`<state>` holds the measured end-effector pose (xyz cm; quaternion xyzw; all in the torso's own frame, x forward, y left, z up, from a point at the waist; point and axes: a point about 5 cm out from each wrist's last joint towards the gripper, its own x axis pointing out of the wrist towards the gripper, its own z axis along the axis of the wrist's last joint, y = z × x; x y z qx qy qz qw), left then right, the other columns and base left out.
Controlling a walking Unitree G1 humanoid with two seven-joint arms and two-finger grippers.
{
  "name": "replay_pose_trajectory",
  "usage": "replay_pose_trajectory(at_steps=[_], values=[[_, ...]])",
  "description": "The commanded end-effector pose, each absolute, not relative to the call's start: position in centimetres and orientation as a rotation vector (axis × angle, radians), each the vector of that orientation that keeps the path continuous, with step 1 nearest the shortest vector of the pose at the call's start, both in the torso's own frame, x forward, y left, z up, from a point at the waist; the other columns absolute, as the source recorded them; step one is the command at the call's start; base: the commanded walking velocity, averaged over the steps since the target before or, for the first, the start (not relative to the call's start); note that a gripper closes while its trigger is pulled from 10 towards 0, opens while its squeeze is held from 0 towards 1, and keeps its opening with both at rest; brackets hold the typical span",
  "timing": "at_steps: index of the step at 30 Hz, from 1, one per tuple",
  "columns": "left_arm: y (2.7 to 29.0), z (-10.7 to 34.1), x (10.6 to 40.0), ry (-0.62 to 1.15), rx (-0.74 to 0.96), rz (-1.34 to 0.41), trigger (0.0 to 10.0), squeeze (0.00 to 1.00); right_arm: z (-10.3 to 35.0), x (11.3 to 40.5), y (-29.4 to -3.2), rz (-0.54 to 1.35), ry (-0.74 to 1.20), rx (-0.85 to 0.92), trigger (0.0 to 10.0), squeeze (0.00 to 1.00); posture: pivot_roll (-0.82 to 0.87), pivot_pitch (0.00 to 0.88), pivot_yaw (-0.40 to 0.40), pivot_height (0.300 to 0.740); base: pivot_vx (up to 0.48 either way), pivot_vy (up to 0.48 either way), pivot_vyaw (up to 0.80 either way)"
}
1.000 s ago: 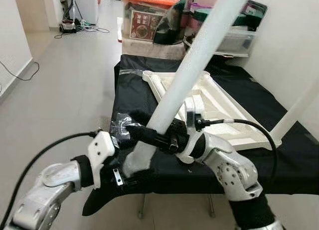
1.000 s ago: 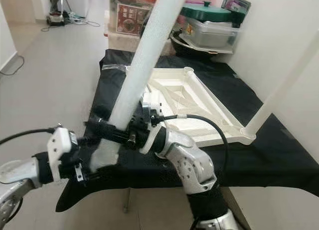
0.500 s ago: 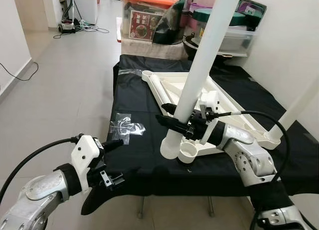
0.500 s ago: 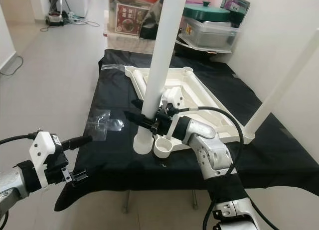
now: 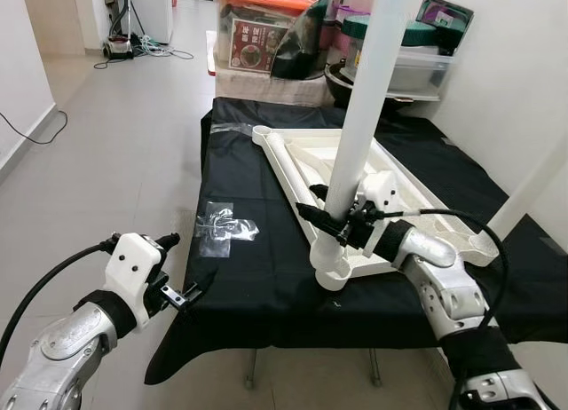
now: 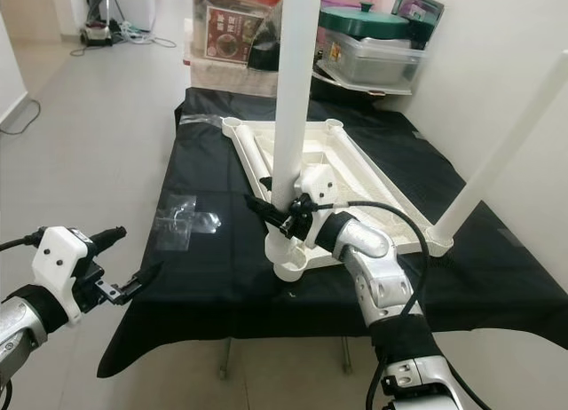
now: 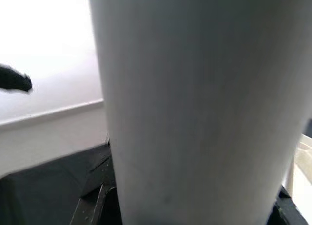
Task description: Building children table
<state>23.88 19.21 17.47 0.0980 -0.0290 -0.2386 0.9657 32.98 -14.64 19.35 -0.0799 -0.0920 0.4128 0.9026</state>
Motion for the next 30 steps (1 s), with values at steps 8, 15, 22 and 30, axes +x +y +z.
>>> replay_pose_trajectory(at_steps=[8,15,22,30], values=[[18.8,17.2,24.3,-0.080,0.185,-0.423,10.0,0.00,18.1,33.1,-15.9,0.751,-0.197,-0.268,0.0,0.00,0.08,0.000,-0.153,0.740,0.000,0.000,0.00],[18.4,17.1,24.5,-0.092,0.176,-0.411,10.0,0.00,17.9,33.4,-16.1,0.700,-0.219,-0.278,0.0,0.00,0.08,0.000,-0.153,0.740,0.000,0.000,0.00],[18.0,17.0,24.7,-0.096,0.171,-0.417,10.0,0.00,17.3,33.4,-15.3,0.698,-0.225,-0.252,0.0,0.00,0.09,0.000,-0.151,0.740,0.000,0.000,0.00],[18.0,17.0,24.8,-0.100,0.170,-0.403,10.0,0.00,16.0,32.7,-14.3,0.735,-0.220,-0.215,0.0,0.00,0.09,0.000,-0.157,0.740,0.000,0.000,0.00]])
